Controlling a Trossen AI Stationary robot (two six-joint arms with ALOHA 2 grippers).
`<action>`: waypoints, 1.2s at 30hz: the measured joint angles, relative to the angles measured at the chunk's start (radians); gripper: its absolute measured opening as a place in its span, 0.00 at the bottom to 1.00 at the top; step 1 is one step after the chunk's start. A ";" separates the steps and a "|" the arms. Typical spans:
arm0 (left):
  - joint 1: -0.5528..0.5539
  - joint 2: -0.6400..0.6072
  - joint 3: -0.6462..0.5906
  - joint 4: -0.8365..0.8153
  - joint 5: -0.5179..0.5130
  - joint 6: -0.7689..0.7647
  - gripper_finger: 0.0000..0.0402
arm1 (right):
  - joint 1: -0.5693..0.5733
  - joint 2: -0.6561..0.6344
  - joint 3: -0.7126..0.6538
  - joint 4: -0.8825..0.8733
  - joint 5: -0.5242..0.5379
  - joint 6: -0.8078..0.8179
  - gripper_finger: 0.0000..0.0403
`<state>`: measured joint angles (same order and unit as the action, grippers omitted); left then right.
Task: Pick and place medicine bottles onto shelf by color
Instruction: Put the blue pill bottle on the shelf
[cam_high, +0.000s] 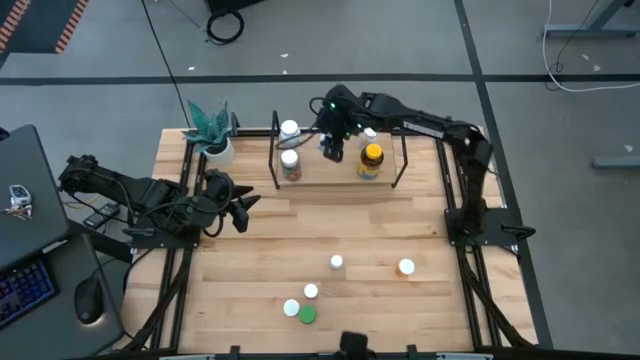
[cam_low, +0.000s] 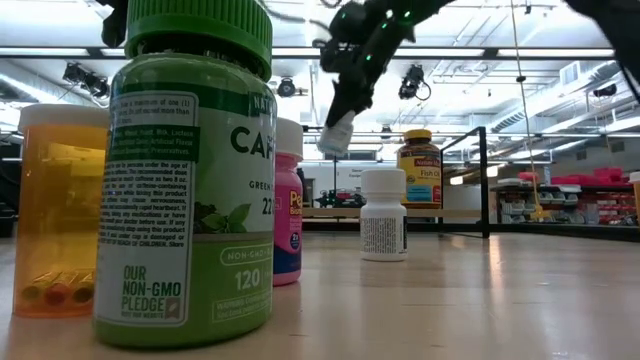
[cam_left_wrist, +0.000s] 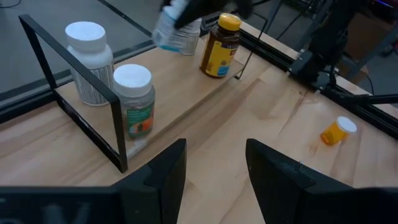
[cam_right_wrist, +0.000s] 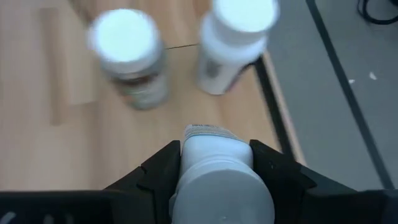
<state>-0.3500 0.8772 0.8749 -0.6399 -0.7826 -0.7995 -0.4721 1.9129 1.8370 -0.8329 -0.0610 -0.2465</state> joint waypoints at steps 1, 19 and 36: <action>0.000 0.000 0.000 0.000 0.000 -0.001 0.43 | -0.014 0.022 0.021 -0.002 -0.005 -0.019 0.45; 0.000 0.000 0.000 0.000 0.000 0.000 0.43 | -0.081 0.217 0.077 -0.115 0.070 -0.385 0.45; 0.000 0.000 0.000 -0.002 -0.002 0.000 0.43 | -0.078 0.225 0.077 -0.163 0.116 -0.404 0.56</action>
<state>-0.3496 0.8776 0.8749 -0.6417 -0.7845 -0.7998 -0.5499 2.1384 1.9141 -0.9959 0.0551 -0.6510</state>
